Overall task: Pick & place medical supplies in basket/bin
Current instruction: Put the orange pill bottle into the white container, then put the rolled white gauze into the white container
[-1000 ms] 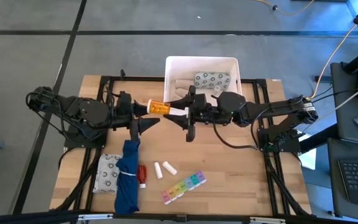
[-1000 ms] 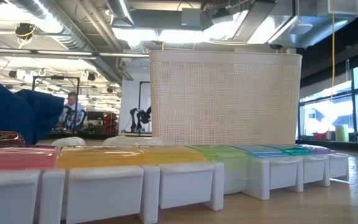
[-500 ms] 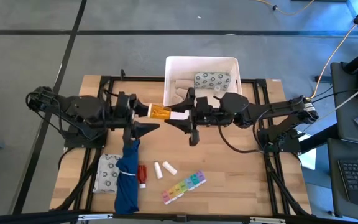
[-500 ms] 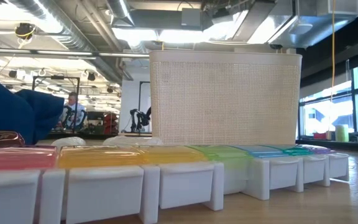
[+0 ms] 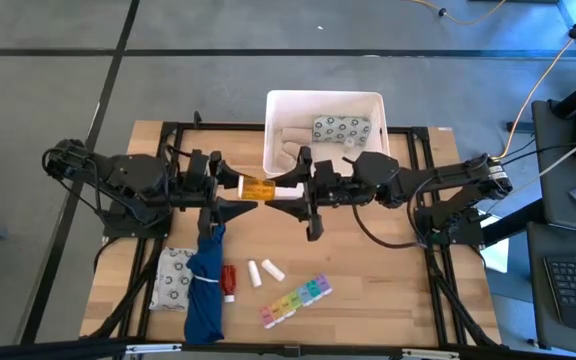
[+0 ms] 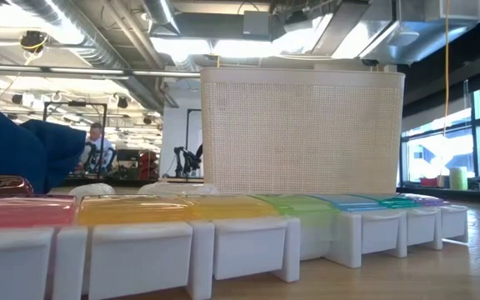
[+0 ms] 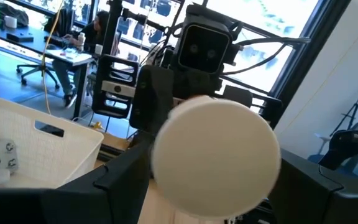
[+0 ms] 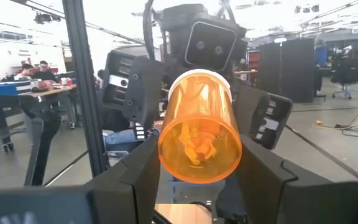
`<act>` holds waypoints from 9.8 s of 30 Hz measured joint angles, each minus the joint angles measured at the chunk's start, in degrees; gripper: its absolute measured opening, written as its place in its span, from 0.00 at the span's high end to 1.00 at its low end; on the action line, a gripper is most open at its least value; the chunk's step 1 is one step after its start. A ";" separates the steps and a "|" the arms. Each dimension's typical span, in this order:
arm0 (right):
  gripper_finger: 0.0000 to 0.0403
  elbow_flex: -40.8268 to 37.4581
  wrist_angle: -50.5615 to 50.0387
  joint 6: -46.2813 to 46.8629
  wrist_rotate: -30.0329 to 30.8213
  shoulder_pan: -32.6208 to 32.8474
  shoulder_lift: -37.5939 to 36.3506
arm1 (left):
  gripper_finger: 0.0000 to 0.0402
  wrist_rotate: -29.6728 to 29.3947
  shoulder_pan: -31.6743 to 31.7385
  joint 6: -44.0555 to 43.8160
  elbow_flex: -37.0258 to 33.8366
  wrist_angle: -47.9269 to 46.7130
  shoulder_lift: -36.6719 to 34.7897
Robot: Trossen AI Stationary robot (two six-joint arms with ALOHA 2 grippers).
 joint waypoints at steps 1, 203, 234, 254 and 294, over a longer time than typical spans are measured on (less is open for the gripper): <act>0.57 0.00 0.02 0.00 -0.02 0.02 0.00 | 0.32 0.05 0.00 0.00 0.00 0.00 0.00; 0.24 -1.49 -52.90 19.88 16.02 9.90 9.38 | 0.33 6.87 13.64 1.55 9.08 -26.04 15.38; 0.54 -1.49 -29.60 24.00 12.11 13.10 35.28 | 0.33 -5.60 -2.10 -16.54 -4.13 -23.35 12.37; 0.88 6.94 -50.30 12.80 8.66 8.28 32.09 | 0.32 13.84 -2.10 -14.58 -4.13 -23.12 12.31; 0.87 23.23 -63.88 -22.83 2.34 -34.11 22.90 | 0.33 13.42 -4.13 -10.53 -4.09 -22.55 6.95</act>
